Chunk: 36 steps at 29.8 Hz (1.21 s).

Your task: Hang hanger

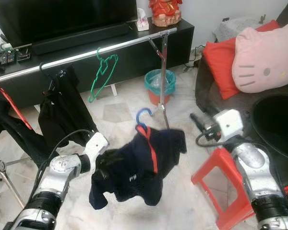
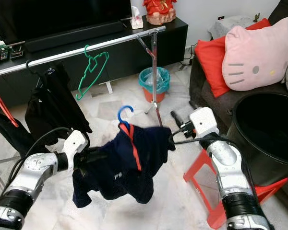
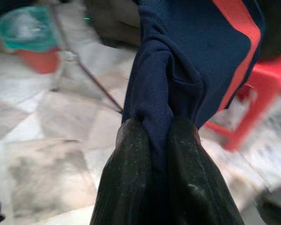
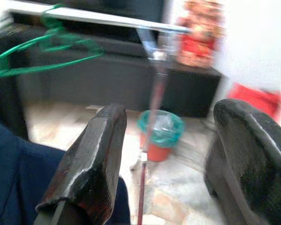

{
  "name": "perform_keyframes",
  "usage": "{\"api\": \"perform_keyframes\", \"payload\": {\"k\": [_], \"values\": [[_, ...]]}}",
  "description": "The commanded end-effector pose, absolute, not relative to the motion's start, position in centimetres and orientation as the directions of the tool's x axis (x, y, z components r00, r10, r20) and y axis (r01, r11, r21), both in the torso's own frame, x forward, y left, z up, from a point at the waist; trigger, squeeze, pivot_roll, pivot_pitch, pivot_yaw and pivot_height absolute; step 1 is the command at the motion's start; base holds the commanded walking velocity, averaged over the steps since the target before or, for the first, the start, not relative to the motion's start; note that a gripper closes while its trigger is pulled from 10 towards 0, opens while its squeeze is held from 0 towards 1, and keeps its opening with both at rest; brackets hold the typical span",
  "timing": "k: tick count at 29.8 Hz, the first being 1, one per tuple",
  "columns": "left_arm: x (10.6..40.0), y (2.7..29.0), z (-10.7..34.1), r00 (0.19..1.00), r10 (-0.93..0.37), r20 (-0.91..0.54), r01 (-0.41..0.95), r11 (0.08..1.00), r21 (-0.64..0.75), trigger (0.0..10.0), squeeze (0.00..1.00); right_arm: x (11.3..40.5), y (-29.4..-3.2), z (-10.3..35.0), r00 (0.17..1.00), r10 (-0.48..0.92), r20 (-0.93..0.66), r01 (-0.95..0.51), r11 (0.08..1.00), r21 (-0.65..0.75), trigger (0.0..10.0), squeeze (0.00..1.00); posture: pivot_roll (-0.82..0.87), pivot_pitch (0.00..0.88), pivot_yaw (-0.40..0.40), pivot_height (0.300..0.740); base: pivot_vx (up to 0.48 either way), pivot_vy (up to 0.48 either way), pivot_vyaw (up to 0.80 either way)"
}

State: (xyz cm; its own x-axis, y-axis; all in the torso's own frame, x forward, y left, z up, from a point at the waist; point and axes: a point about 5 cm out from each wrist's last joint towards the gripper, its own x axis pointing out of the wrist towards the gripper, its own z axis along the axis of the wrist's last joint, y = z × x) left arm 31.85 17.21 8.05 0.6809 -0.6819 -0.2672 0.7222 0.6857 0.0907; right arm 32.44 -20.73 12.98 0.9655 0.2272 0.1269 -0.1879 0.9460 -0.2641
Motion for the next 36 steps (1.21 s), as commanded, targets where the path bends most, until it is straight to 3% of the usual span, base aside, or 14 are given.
{"api": "perform_keyframes", "payload": {"k": [1,8,16,23,30,36], "values": [[32.4,17.8,8.8,0.749,-0.63,-0.206,0.656,0.747,0.104,10.0,0.0,31.9,-21.1,11.8,0.983,0.147,0.112,-0.121,0.969,-0.216,10.0,0.0,0.0,0.044,0.097,0.74,0.0,0.0,0.0],[32.7,17.3,8.5,0.848,-0.516,-0.12,0.523,0.851,0.038,10.0,0.0,30.4,-21.4,8.3,0.994,-0.094,0.048,0.096,0.995,-0.04,10.0,0.0,-0.01,0.038,0.096,0.74,0.0,0.0,0.0],[32.4,17.2,7.8,0.898,-0.43,-0.097,0.433,0.901,0.009,10.0,0.0,29.1,-20.8,5.8,0.985,-0.168,-0.027,0.169,0.985,0.023,10.0,0.0,-0.01,0.036,0.091,0.74,0.0,0.0,0.0],[33.4,17.7,8.1,0.957,-0.278,-0.079,0.277,0.961,-0.023,10.0,0.0,29.0,-19.5,4.8,0.983,-0.17,-0.063,0.174,0.983,0.066,10.0,0.0,-0.01,0.029,0.089,0.74,0.0,0.0,0.0],[33.0,19.5,8.3,0.991,-0.131,-0.03,0.131,0.991,-0.002,10.0,0.0,28.9,-19.0,4.5,0.988,-0.142,-0.059,0.143,0.99,0.019,10.0,0.0,-0.01,0.01,0.084,0.74,0.0,0.0,0.0],[32.1,20.0,8.0,0.995,-0.101,-0.014,0.102,0.993,0.065,10.0,0.0,28.7,-19.2,4.3,0.984,-0.166,-0.066,0.169,0.985,0.04,10.0,0.0,0.0,0.001,0.084,0.74,0.0,0.0,0.0]]}}
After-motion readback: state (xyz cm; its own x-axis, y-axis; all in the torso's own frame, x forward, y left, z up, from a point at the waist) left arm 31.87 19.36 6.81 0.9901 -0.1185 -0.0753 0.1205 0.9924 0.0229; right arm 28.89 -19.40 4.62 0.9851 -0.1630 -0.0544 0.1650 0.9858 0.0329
